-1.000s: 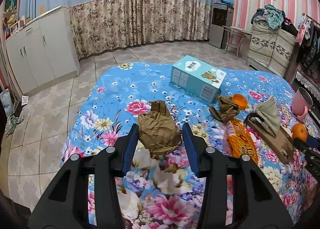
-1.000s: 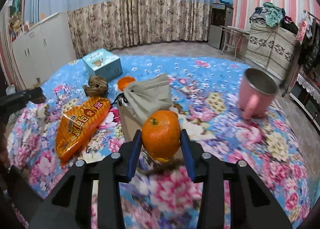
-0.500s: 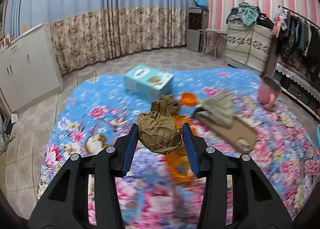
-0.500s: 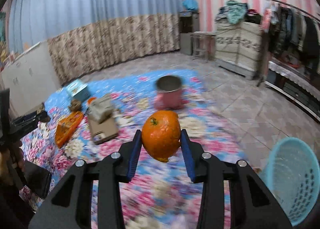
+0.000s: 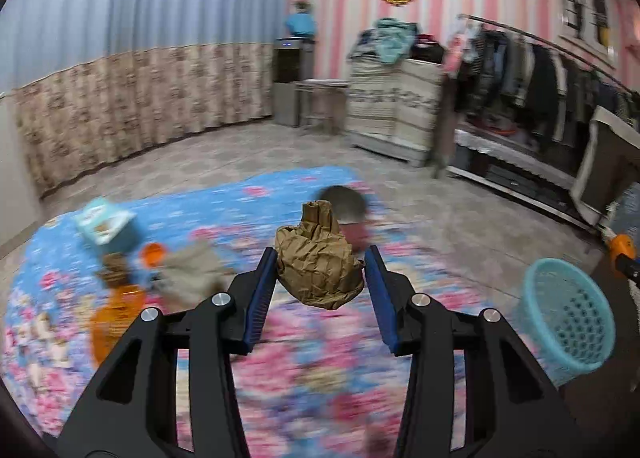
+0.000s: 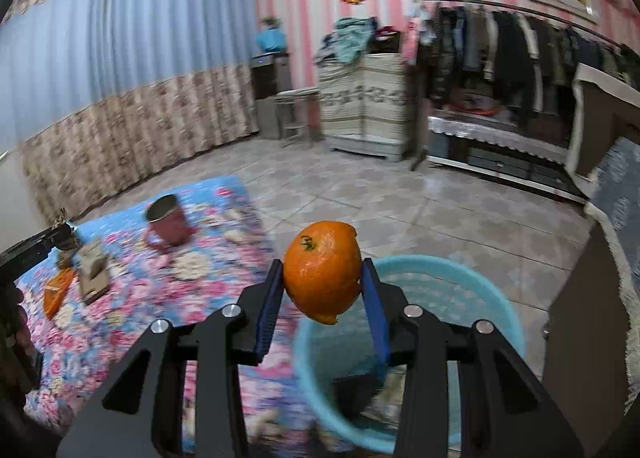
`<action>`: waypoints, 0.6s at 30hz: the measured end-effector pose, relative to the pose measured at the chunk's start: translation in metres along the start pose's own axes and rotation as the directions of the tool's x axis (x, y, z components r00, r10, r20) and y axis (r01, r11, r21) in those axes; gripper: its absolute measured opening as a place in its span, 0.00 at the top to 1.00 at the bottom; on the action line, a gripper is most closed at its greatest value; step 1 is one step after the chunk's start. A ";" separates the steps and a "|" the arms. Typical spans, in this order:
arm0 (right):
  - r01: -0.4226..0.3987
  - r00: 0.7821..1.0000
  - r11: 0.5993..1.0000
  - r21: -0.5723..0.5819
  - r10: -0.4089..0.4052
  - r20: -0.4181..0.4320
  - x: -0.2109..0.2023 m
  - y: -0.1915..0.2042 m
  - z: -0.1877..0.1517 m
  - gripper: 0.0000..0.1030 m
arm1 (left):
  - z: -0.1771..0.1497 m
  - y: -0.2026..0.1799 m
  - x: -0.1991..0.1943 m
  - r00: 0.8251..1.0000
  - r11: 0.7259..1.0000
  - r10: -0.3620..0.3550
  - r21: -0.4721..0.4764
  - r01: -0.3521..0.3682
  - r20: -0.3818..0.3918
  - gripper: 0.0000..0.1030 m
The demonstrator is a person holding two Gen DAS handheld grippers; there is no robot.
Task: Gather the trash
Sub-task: 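Carry the paper bag and orange over the light blue basket with both grippers, then open the left gripper to drop the paper bag into the basket while the right holds the orange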
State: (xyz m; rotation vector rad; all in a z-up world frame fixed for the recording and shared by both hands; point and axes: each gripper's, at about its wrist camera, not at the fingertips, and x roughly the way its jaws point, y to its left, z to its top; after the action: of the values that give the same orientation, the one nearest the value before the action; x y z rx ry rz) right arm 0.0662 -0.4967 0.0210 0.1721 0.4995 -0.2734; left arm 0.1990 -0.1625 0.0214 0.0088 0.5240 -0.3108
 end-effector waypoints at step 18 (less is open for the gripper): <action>0.147 0.989 0.982 0.114 -0.148 -0.002 -0.003 -0.103 -0.026 0.62 | -0.034 -0.227 0.056 0.946 0.931 -0.307 0.173 0.321 -0.102 0.57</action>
State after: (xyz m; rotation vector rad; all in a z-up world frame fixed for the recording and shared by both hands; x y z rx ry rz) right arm 0.0209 -0.5880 -0.0100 0.2461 0.4915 -0.4482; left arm 0.1616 -0.3924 -0.0192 0.1204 0.5681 -0.6760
